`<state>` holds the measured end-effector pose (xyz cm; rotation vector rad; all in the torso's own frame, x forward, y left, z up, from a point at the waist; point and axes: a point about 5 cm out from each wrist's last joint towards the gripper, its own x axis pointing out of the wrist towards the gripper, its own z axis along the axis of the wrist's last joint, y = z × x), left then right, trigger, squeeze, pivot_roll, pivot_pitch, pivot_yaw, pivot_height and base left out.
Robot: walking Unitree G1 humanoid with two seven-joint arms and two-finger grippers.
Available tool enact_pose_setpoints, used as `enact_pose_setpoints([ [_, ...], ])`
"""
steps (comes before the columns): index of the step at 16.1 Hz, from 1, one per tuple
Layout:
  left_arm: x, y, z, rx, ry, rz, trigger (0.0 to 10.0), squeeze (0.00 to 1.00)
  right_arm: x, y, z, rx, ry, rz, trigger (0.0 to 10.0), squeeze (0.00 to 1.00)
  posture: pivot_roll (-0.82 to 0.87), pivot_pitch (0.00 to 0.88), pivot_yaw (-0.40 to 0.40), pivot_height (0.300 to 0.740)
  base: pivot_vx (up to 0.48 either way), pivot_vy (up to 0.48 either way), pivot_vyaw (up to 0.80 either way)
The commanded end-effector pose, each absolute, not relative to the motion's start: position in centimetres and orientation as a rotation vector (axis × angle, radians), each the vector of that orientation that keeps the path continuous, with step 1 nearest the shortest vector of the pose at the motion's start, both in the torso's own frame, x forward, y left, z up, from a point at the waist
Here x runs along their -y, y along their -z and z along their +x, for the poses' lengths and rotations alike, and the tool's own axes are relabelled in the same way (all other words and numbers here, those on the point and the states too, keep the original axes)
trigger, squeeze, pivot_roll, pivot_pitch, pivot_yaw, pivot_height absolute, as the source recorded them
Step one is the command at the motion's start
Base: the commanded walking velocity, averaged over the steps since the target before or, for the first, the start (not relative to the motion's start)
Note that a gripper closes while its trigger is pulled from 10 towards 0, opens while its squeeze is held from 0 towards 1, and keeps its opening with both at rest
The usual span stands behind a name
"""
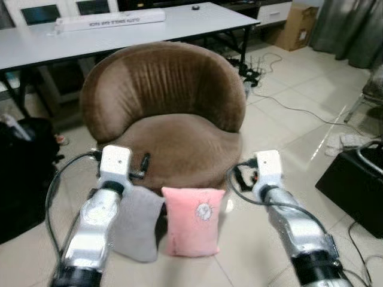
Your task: Move the pillow to the sofa from floor
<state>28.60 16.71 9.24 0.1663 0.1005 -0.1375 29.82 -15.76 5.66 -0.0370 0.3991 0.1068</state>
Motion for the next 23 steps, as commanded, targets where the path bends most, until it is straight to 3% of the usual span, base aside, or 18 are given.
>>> enact_pose_setpoints([
  [1,-17.24,-9.78,28.69,-0.082,0.124,0.192,10.0,0.0,15.66,-5.93,30.08,-0.389,-0.099,-0.03,10.0,0.11,-0.01,0.0,0.01,0.74,0.375,0.0,0.0],
  [14,-17.38,-9.72,28.64,-0.078,0.119,0.202,10.0,0.0,15.5,-5.87,30.14,-0.386,-0.114,-0.043,10.0,0.09,-0.01,0.0,0.011,0.74,0.37,0.0,-0.18],
  [23,-17.26,-9.6,28.8,-0.084,0.125,0.22,10.0,0.0,15.42,-5.82,30.21,-0.391,-0.108,-0.03,10.0,0.07,-0.01,0.0,0.01,0.74,0.0,0.0,0.0],
])
